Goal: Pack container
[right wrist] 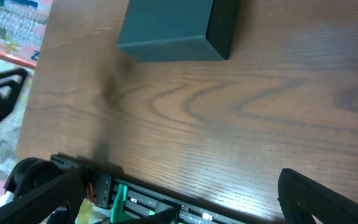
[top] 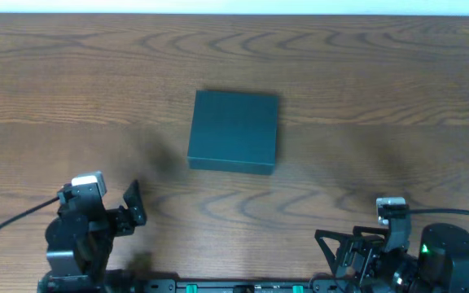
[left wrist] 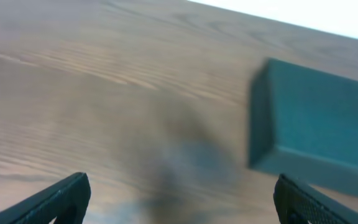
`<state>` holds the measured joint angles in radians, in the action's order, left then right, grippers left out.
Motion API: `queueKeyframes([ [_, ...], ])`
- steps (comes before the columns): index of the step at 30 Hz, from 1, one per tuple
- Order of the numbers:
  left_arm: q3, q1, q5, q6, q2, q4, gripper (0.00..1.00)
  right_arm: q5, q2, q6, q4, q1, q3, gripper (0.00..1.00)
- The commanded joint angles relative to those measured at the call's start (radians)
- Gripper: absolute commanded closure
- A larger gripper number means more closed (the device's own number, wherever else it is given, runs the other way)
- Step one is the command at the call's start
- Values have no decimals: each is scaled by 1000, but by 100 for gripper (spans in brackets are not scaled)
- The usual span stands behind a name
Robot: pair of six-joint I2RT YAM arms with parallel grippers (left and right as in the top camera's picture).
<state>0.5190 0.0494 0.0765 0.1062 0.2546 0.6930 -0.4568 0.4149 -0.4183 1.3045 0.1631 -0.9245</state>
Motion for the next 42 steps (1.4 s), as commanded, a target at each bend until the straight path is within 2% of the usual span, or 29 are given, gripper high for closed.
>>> queueKeyframes([
  [1,-109,58,-49,-24,-72,-71,5,-11,-4,-15,0,8,4,1],
  [5,-204,98,-35,-24,-148,-130,5,-11,-4,-15,0,8,4,1],
  [11,-279,122,-36,-24,-249,-129,5,-11,-4,-15,0,8,4,1],
  [19,-371,120,-26,-24,-251,-154,5,-11,-4,-15,0,8,4,1],
  [42,-374,120,-27,-24,-250,-158,5,-10,-4,-15,0,8,4,1],
])
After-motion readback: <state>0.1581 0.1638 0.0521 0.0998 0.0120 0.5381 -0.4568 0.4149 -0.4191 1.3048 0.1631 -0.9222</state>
